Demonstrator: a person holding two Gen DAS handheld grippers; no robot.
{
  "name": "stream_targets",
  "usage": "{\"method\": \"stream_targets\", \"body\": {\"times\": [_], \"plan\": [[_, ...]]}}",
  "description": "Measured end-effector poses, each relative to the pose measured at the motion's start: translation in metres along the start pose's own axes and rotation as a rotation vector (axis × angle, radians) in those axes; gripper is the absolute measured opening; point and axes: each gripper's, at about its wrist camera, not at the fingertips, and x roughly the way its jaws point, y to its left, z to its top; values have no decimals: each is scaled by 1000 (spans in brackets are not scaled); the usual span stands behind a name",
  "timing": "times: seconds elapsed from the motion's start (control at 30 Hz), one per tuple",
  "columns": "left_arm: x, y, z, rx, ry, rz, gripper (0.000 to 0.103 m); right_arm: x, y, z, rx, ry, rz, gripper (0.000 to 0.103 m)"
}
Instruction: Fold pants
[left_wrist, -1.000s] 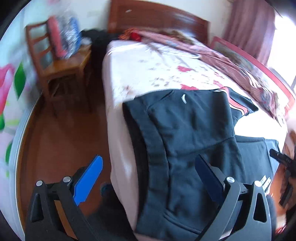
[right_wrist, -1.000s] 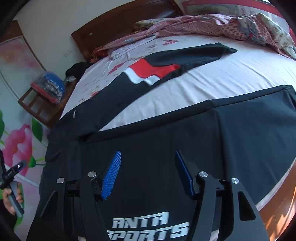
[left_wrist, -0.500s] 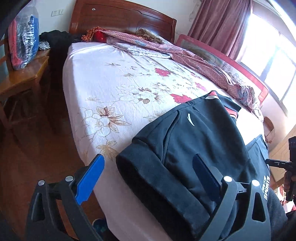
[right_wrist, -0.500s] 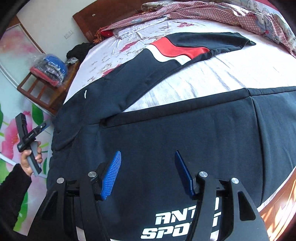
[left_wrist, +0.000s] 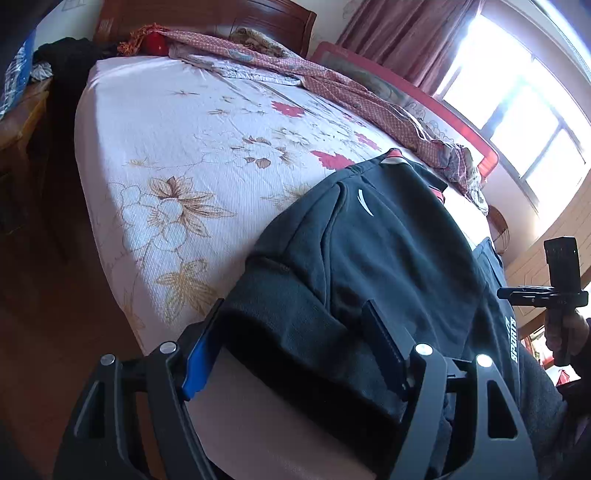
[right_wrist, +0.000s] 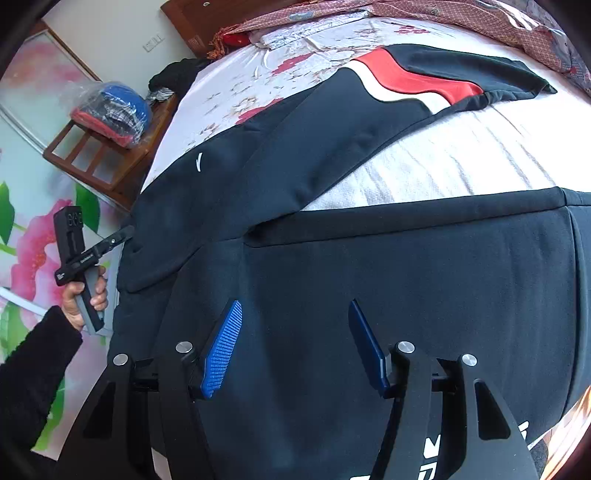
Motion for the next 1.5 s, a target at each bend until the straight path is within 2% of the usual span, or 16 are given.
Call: {"method": "stream_targets", "body": {"times": [0.07, 0.1, 0.17, 0.27, 0.37, 0.53, 0.6, 0.67, 0.73, 0.87, 1.17, 1.23, 1.27, 1.3, 1.37, 1.5], "plan": [[-1, 5, 3, -34, -1, -12, 68, 0, 2, 0, 2, 1, 24, 60], [-1, 8, 5, -67, 0, -13, 50, -1, 3, 1, -3, 0, 23, 60], [0, 12, 5, -115, 22, 9, 29, -4, 3, 2, -6, -6, 22, 60], [-8, 0, 8, -120, 12, 101, 10, -10, -3, 11, -2, -16, 17, 60], [-39, -24, 16, -162, -99, 147, 8, -20, -16, 34, 13, -29, -6, 60], [-94, -103, 14, -76, -275, 198, 8, -32, -62, 122, 208, -77, 3, 60], [-110, -127, 8, -58, -317, 182, 8, -29, -84, 163, 312, -99, 31, 71], [-123, -144, 2, -51, -347, 175, 8, -20, -103, 203, 404, -91, 19, 73], [-132, -154, -3, -30, -360, 163, 8, -4, -118, 238, 484, -65, 38, 73], [-133, -169, -8, 12, -346, 178, 8, 22, -139, 287, 593, -26, -35, 73], [-137, -189, -14, 102, -327, 208, 8, 73, -160, 311, 712, 50, -115, 73], [-137, -190, -15, 111, -319, 213, 8, 76, -161, 311, 686, 59, -154, 60], [-137, -190, -15, 109, -318, 216, 8, 77, -161, 311, 663, 66, -131, 31], [-137, -189, -15, 104, -315, 224, 8, 76, -159, 311, 636, 60, -127, 13], [-135, -184, -15, 87, -316, 247, 8, 62, -156, 309, 582, 15, -109, 10], [-136, -172, -18, 34, -330, 321, 9, 9, -162, 291, 594, -115, 28, 10]]}}
